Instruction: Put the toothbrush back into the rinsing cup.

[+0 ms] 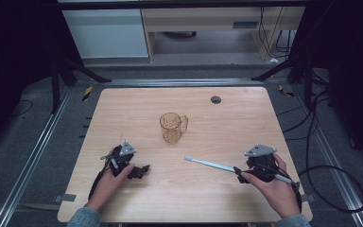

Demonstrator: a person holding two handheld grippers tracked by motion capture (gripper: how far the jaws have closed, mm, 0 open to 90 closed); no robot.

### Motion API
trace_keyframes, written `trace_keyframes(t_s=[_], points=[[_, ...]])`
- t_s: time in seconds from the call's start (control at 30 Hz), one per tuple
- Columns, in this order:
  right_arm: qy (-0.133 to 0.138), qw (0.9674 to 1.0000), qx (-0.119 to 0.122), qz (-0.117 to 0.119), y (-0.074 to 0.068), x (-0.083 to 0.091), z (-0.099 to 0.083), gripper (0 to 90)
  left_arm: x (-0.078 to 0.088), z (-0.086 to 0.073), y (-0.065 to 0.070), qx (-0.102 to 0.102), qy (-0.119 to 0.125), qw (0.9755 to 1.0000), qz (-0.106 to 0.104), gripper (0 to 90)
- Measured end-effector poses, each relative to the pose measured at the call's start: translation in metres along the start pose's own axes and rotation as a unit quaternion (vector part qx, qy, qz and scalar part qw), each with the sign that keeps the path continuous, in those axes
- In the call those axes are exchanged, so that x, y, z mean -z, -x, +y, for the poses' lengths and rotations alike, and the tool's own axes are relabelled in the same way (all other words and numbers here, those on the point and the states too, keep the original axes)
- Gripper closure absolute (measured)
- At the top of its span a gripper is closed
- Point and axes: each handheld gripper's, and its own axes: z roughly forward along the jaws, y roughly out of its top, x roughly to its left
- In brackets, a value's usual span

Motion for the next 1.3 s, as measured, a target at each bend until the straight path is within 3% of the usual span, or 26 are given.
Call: trace_keyframes(t_s=[0.1, 0.17, 0.37, 0.5, 0.73, 1.03, 1.3], points=[[-0.01, 0.9998, 0.016, 0.007, 0.0, 0.002, 0.01, 19.3, 0.0, 0.0, 0.0, 0.0, 0.0, 1.0, 0.0, 0.0], [-0.031, 0.9983, 0.046, 0.02, -0.001, 0.004, 0.027, 22.8, 0.0, 0.0, 0.0, 0.0, 0.0, 1.0, 0.0, 0.0], [-0.055, 0.9938, 0.084, 0.046, 0.001, 0.005, 0.054, 27.9, 0.0, 0.0, 0.0, 0.0, 0.0, 1.0, 0.0, 0.0], [-0.072, 0.9885, 0.121, 0.054, 0.006, 0.003, 0.077, 34.5, 0.0, 0.0, 0.0, 0.0, 0.0, 1.0, 0.0, 0.0], [-0.089, 0.9826, 0.145, 0.074, 0.006, -0.007, 0.094, 39.2, 0.0, 0.0, 0.0, 0.0, 0.0, 1.0, 0.0, 0.0], [-0.126, 0.9726, 0.172, 0.092, -0.004, -0.034, 0.106, 41.1, 0.0, 0.0, 0.0, 0.001, 0.001, 1.0, 0.0, 0.0], [-0.138, 0.9656, 0.192, 0.108, -0.013, -0.044, 0.115, 41.8, 0.0, 0.0, 0.0, 0.0, 0.001, 1.0, 0.001, 0.0]])
